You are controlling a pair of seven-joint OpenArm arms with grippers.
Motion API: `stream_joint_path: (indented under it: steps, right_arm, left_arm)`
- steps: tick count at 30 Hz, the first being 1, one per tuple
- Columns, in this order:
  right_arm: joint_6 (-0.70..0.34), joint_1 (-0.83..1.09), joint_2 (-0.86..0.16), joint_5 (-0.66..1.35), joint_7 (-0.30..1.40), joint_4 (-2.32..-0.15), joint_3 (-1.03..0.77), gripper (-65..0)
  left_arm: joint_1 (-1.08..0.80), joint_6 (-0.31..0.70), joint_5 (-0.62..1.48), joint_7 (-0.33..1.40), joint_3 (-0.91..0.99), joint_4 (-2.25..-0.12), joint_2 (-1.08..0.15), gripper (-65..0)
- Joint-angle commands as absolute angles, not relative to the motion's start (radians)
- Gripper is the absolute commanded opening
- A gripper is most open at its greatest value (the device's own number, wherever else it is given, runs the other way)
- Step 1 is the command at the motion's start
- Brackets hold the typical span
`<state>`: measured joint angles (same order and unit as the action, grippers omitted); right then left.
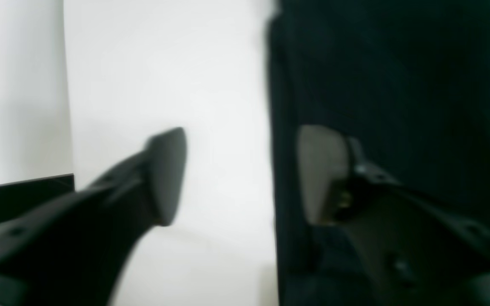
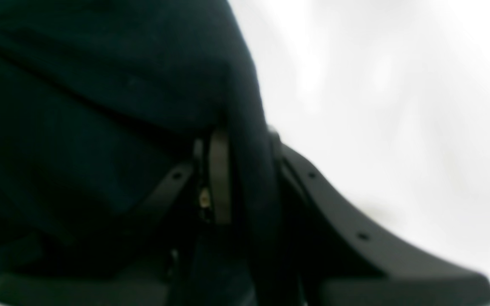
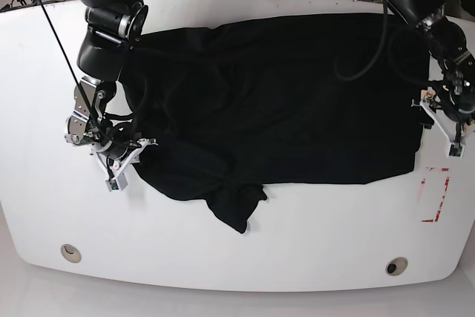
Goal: Fold the T-shirt properly
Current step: 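Move the left gripper back to the shirt side and grasp the edge, then pull the shirt edge with both grippers to straighten it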
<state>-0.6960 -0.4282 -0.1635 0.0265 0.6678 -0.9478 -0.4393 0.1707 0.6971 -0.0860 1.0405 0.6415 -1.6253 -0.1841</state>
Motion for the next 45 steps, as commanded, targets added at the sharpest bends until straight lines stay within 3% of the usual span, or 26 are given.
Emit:
stream_joint_path:
  steps: [1, 13, 17, 25, 38, 41, 43, 45]
  right_arm:
    - [-0.698, -0.440, -0.176, 0.041, 0.648, -0.969, -0.441, -55.0]
    - [-0.698, -0.432, -0.176, 0.048, 0.650, -0.969, -0.441, -54.9]
    - [-0.698, -0.423, -0.176, 0.050, 0.650, -0.970, -0.441, -54.9]
    - [-0.698, -0.420, -0.176, 0.050, 0.650, -0.970, -0.441, -54.9]
    - [-0.698, -0.418, -0.176, 0.050, 0.651, -0.970, -0.443, -55.8]
    - [-0.698, -0.418, -0.177, 0.050, 0.651, -0.970, -0.443, -58.7]
    - [-0.698, -0.418, -0.177, 0.050, 0.651, -0.970, -0.443, -62.1]
    - [-0.698, -0.420, -0.179, 0.050, 0.651, -0.972, -0.443, -65.0]
  left_arm:
    - [0.249, 0.676, -0.067, 1.021, 0.638, -1.540, -0.229, -17.2]
    - [0.444, 0.641, -0.068, 0.816, 0.642, -1.109, -0.248, -16.7]
    - [0.478, 0.585, -0.068, 0.760, 0.642, -1.003, -0.248, -16.7]
    - [0.487, 0.518, -0.067, 0.657, 0.642, -0.891, -0.249, -16.5]
    - [0.533, 0.518, -0.067, 0.624, 0.639, -0.736, -0.248, -17.4]
    - [0.535, 0.518, -0.067, 0.624, 0.634, -0.737, -0.246, -24.3]
    - [0.535, 0.518, -0.067, 0.624, 0.633, -0.737, -0.245, -33.3]
    - [0.536, 0.518, -0.067, 0.622, 0.633, -0.737, -0.245, -47.8]
